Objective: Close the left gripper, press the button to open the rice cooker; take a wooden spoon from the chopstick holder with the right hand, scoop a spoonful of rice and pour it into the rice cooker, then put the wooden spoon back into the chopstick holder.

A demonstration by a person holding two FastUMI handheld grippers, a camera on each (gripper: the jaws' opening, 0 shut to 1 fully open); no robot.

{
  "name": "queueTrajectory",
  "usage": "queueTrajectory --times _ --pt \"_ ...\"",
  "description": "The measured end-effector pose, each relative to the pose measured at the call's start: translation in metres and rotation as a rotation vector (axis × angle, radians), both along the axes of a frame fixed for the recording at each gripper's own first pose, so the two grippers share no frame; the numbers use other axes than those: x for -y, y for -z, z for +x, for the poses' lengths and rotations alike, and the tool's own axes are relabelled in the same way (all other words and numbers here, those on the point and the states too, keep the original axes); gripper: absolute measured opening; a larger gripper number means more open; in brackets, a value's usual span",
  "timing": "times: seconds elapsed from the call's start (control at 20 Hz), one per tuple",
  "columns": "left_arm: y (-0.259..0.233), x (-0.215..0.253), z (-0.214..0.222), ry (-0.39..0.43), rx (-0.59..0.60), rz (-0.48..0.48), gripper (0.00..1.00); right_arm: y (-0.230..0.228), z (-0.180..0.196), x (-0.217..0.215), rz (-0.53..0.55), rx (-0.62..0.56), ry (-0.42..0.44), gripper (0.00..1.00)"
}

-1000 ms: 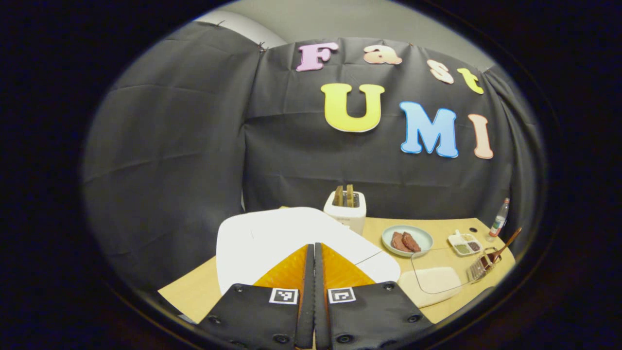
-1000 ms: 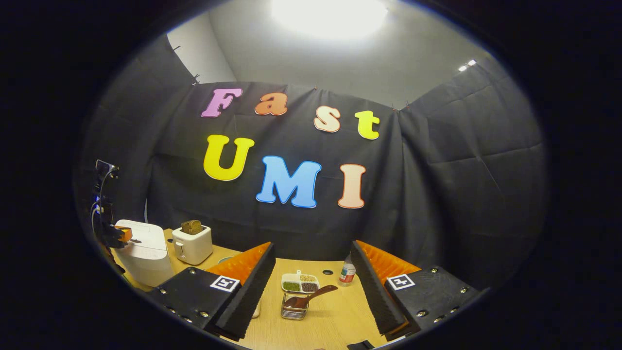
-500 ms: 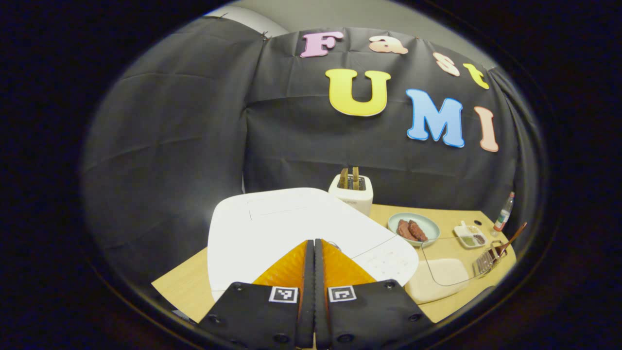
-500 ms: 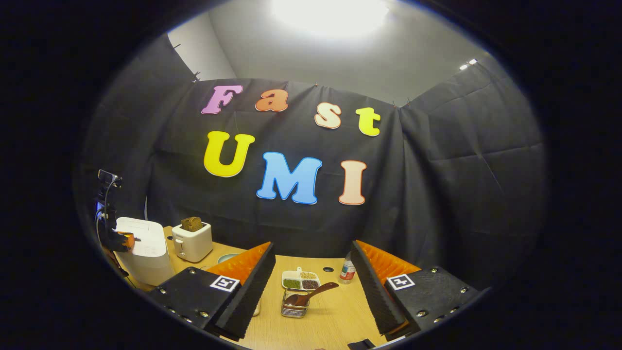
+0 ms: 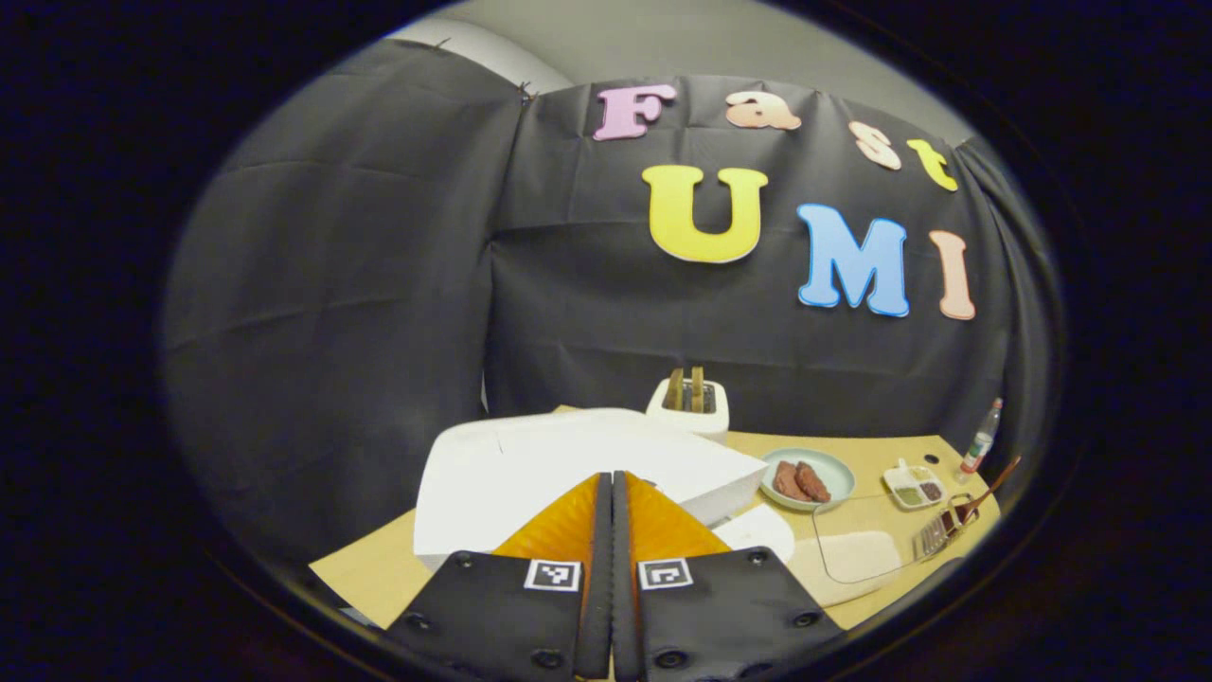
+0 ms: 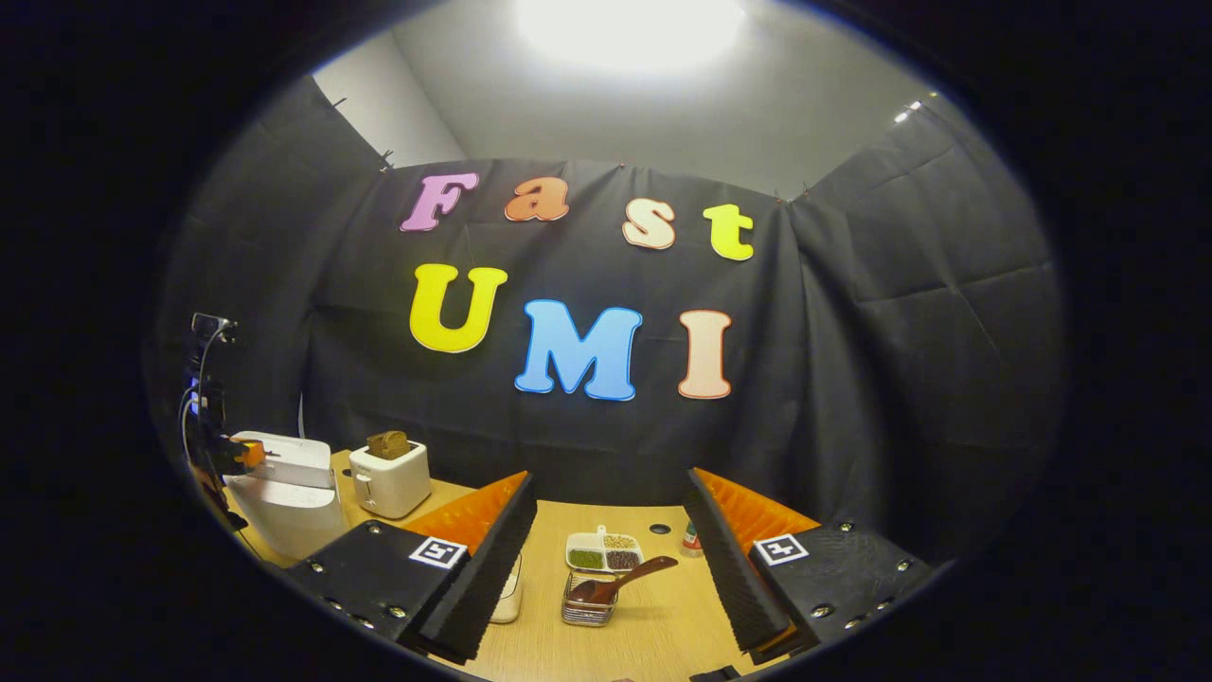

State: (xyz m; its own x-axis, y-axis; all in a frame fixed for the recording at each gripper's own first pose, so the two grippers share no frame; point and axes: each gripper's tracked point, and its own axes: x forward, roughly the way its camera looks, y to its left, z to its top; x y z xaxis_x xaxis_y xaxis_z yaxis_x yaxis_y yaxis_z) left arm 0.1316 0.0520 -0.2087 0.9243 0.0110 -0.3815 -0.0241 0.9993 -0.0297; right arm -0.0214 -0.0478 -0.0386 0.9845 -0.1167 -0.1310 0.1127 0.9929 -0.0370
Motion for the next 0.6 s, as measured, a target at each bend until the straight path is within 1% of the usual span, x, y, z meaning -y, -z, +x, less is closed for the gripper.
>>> queueTrajectory --times 0.05,0.15,0.3,0.45,0.5,0.6 --pt "-0.013 -0.001 0.001 -0.006 0.024 0.007 0.09 0.002 0.004 0.003 0.004 0.000 -0.002 0.95" --pt "-0.037 -0.003 0.004 -0.019 0.057 -0.005 0.08 0.008 0.011 0.010 0.007 -0.004 -0.003 0.95" --pt "-0.062 0.008 -0.010 -0.011 0.089 -0.045 0.09 0.020 0.021 0.023 0.025 -0.016 0.002 0.95" --pt "-0.093 0.014 -0.021 -0.010 0.176 -0.036 0.93 0.037 0.034 0.038 0.048 -0.038 0.013 0.95" --pt "-0.105 0.014 -0.026 -0.015 0.200 -0.028 0.95 0.044 0.038 0.042 0.058 -0.048 0.010 0.95" --pt "-0.126 0.017 -0.038 -0.029 0.239 -0.023 0.95 0.056 0.049 0.048 0.076 -0.064 0.005 0.95"
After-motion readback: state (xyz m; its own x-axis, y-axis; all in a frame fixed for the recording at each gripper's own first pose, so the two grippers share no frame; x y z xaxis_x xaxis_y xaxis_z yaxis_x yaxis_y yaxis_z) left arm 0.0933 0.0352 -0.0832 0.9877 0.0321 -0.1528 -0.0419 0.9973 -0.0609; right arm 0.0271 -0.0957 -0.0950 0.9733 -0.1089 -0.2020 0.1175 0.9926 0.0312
